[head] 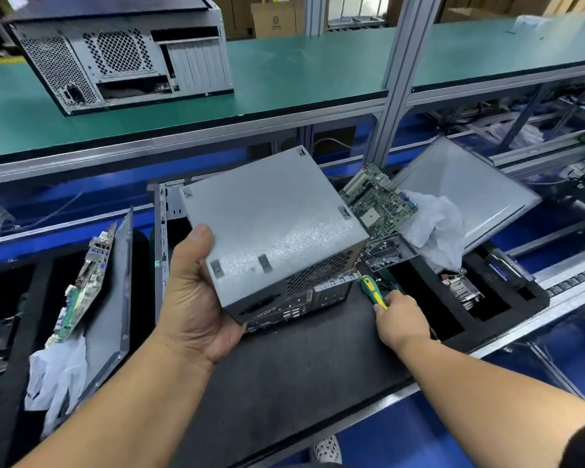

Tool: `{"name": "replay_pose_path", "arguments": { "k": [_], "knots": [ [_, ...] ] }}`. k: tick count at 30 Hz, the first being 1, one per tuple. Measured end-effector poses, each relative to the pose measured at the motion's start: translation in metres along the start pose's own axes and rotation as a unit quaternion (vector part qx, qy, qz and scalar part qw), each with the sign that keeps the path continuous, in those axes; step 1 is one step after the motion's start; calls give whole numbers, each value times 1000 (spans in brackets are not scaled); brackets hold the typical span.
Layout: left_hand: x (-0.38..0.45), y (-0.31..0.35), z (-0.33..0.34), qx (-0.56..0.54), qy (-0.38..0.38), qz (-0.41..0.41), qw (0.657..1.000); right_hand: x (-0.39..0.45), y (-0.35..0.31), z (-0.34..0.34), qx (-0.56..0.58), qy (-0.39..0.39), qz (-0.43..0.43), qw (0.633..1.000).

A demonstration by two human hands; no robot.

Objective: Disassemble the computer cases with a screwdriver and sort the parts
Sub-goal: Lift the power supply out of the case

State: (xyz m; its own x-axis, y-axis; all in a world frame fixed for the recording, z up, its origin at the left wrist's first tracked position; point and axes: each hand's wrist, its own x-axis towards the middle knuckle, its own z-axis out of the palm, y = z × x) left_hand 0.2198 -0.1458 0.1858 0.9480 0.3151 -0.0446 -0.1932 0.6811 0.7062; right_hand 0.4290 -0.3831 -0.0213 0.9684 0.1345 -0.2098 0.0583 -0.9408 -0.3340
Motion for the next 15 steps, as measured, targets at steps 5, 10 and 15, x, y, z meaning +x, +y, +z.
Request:
{"name": "replay_pose_path", "arguments": {
  "k": [5, 10, 15],
  "knots": [
    [-1, 3, -1, -3, 3, -2, 1000, -2, 8, 0, 9, -6, -15, 1000],
    [0, 4, -2, -6, 6, -6, 1000, -6, -4, -19, 97, 40, -1, 994],
    [-3, 13, 4, 2, 27, -8, 1000, -12, -102, -119, 393, 94, -65, 913]
  ]
}}
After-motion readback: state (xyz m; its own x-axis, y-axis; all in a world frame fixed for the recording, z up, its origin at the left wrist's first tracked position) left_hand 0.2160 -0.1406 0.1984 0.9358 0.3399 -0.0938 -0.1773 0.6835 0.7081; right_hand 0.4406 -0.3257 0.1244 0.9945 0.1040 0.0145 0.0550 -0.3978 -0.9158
